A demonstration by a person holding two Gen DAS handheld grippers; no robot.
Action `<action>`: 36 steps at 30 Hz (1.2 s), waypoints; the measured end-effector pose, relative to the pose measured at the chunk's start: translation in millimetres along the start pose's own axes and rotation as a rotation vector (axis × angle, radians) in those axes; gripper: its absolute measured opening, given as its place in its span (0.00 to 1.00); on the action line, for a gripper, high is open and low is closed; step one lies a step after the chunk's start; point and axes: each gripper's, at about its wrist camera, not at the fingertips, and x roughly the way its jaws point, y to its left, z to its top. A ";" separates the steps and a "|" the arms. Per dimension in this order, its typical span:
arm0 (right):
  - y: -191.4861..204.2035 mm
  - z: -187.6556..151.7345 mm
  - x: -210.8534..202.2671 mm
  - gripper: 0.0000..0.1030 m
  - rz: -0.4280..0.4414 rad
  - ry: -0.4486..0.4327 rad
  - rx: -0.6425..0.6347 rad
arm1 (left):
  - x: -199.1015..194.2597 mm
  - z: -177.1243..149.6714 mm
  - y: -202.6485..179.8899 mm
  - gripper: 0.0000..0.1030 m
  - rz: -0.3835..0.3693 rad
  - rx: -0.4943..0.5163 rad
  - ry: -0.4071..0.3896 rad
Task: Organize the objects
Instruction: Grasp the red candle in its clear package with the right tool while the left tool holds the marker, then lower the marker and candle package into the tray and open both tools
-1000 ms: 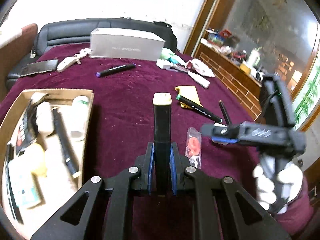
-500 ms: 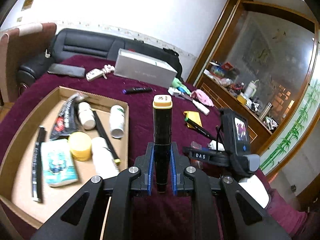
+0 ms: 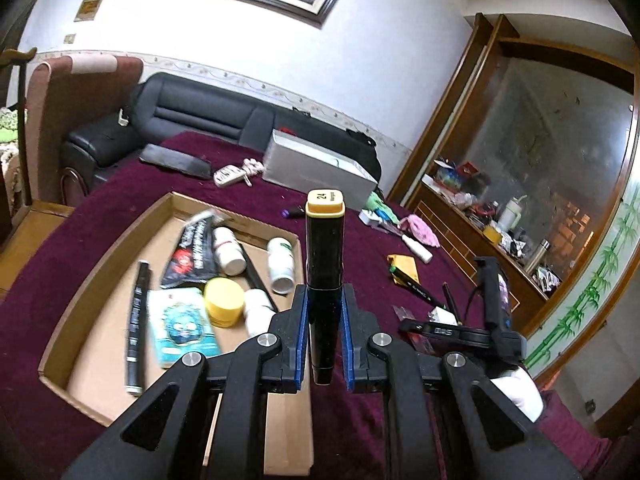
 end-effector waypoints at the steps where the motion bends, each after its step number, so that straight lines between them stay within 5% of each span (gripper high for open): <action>1: 0.5 -1.1 -3.5 0.24 0.031 0.003 0.010 | -6.4 1.4 2.1 0.11 0.008 0.001 -0.009; 7: 30.2 -2.4 -32.9 0.25 0.230 -0.004 -0.002 | -35.7 5.2 20.4 0.11 0.031 -0.005 -0.025; 18: 151.8 -21.2 -42.0 0.25 0.492 0.107 -0.198 | -37.5 -2.5 60.3 0.11 0.139 -0.025 0.106; 26: 214.2 -43.7 -10.5 0.25 0.504 0.204 -0.302 | -11.3 -12.4 77.5 0.12 0.146 -0.076 0.221; 36: 222.1 -50.6 17.1 0.25 0.439 0.243 -0.333 | 11.1 -15.6 80.5 0.12 0.164 -0.075 0.285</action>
